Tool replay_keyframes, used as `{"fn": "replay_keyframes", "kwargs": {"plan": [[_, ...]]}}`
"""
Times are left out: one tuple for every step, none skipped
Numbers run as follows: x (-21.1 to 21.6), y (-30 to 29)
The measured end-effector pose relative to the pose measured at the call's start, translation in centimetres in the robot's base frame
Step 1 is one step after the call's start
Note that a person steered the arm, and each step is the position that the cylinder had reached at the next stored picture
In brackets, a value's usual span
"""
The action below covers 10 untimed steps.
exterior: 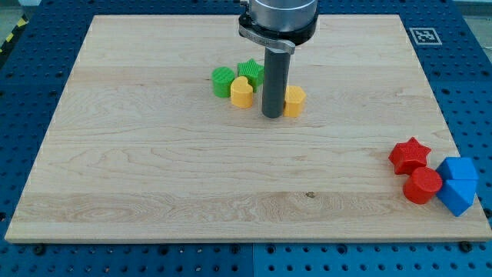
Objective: Separate the yellow hexagon from the yellow heart
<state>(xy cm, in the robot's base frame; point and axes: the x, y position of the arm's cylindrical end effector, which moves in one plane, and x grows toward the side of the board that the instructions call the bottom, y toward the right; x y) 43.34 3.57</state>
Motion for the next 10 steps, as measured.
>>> {"fn": "replay_keyframes", "kwargs": {"plan": [[1.6, 0.0], [3.1, 0.1], [3.1, 0.6], [2.7, 1.4], [1.6, 2.4], [0.1, 2.7], [-1.3, 2.7], [-2.3, 2.7], [-3.5, 2.9], [-3.9, 3.2]]}}
